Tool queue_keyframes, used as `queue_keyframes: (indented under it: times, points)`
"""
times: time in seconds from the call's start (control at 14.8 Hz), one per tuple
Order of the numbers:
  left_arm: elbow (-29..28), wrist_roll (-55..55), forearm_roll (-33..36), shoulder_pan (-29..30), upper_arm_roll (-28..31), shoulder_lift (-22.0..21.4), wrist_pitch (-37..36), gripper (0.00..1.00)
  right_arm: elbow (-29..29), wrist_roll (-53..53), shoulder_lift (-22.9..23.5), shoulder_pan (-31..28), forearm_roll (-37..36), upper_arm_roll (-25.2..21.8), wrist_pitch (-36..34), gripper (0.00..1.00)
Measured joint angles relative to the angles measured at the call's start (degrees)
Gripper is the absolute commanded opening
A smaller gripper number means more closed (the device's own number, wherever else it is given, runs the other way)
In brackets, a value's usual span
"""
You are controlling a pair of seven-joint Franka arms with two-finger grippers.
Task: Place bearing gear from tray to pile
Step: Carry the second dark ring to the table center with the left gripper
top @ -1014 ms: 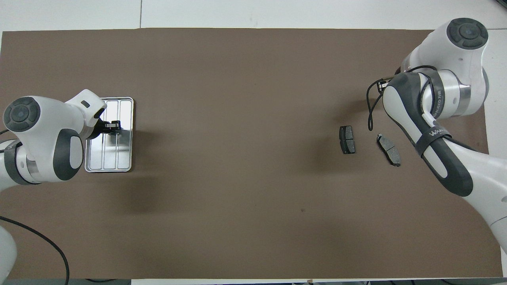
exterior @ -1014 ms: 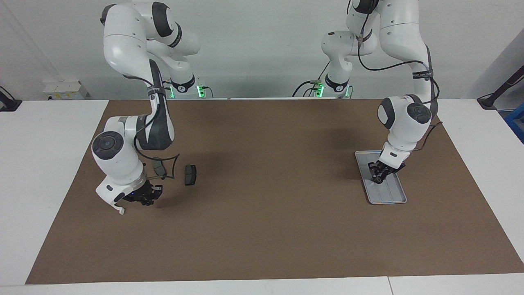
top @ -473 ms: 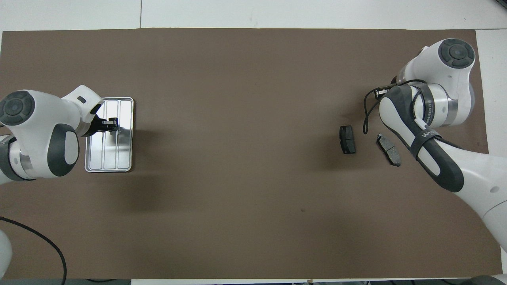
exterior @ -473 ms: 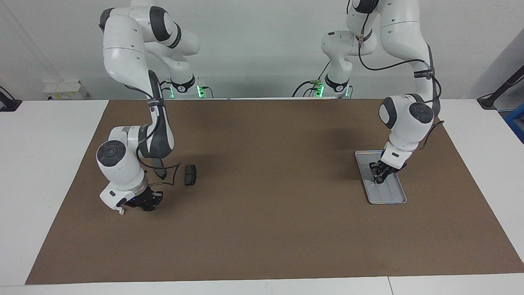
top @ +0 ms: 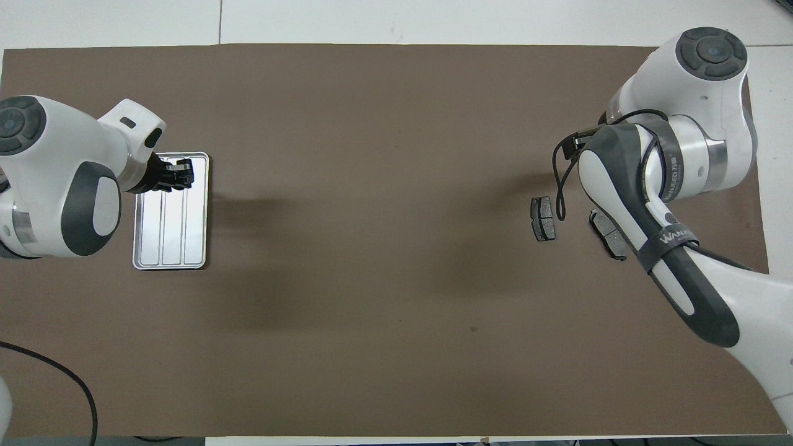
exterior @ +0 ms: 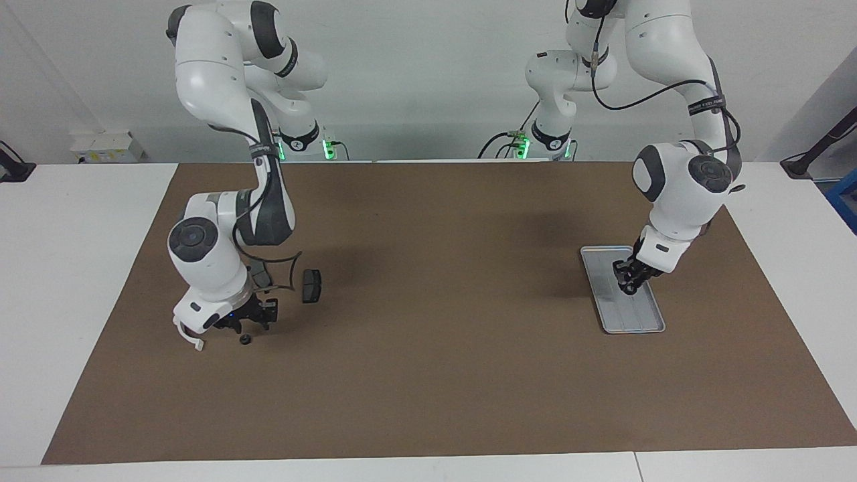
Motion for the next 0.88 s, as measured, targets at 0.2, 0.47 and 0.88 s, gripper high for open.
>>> queue_keyframes:
  times: [0.2,0.47,0.88]
  points:
    - [1.79,-12.67,0.01,-9.89,-0.22,0.02,-1.93,0.14,0.01,0.00,-5.00,0.90,0.00,0.10,-5.15,1.00]
    - [1.84,-24.92,0.01,-20.57,-0.32,0.64,-1.96,0.14,-0.29,0.00,-6.74,0.88,0.00,0.11,-6.35,1.00]
    - [2.00,-31.80,0.07,-25.95,-0.18,8.43,4.38,0.15,-0.44,0.00,-6.64,0.86,0.00,0.11,-6.35,1.00]
